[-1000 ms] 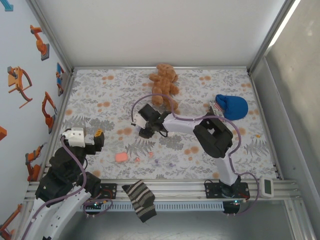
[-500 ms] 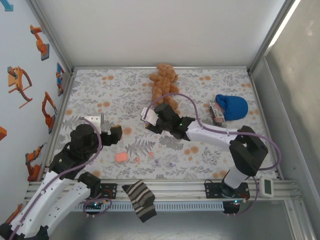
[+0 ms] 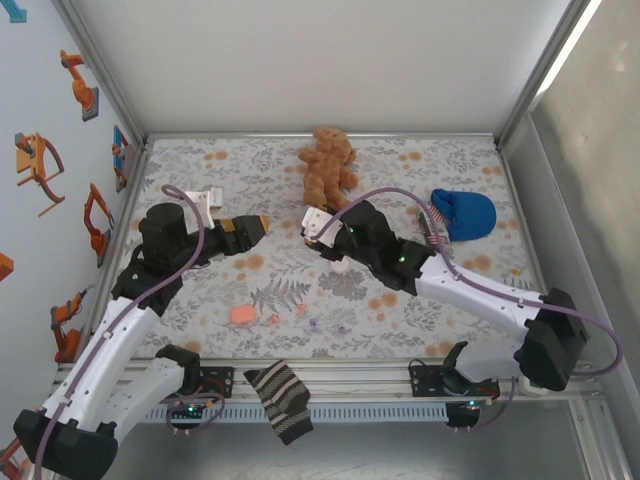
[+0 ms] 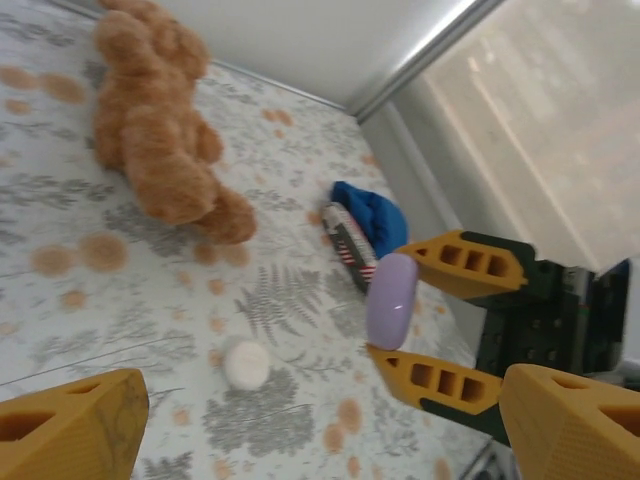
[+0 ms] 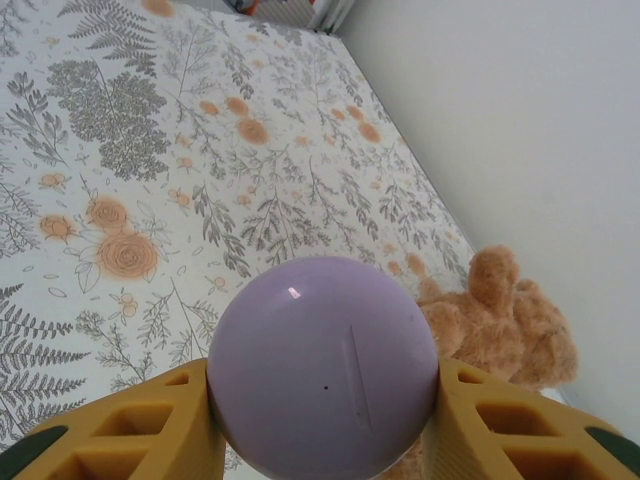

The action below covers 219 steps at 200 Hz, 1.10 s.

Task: Insert wireless bluetooth earbuds into charging case

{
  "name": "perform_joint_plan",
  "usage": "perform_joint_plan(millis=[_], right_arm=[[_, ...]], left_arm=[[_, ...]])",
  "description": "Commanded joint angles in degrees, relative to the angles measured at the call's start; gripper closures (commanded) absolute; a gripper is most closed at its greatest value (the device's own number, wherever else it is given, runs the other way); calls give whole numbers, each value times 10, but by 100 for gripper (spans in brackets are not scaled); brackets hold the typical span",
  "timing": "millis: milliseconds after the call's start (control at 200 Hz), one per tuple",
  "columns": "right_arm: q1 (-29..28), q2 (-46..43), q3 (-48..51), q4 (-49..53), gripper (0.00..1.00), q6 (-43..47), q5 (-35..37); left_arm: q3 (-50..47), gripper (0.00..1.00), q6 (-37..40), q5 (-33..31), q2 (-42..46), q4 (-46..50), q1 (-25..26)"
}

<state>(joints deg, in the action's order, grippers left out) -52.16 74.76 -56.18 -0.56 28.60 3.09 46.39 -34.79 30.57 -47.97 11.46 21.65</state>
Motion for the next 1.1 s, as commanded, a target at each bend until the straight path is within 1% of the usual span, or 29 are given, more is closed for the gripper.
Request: perform_joint_plan(millis=[0, 150, 285, 371, 551, 766, 1092], right_arm=[[3, -23, 3, 10, 56, 20, -17], [3, -27, -15, 47, 57, 22, -25], [2, -30, -17, 44, 57, 19, -29], [2, -31, -19, 45, 57, 16, -30], [0, -34, -18, 41, 57, 13, -31], [0, -43, -15, 28, 57, 6, -38], [-2, -52, -14, 24, 57, 2, -42]], left_arm=[[3, 14, -42, 113, -15, -76, 1], [2, 15, -40, 111, -32, -79, 21], [-1, 16, -37, 101, -51, -100, 54], [5, 16, -30, 90, -61, -98, 65], [7, 18, -33, 78, -84, -110, 74], [7, 24, -45, 78, -117, -138, 91], [8, 33, -50, 80, -141, -159, 102]])
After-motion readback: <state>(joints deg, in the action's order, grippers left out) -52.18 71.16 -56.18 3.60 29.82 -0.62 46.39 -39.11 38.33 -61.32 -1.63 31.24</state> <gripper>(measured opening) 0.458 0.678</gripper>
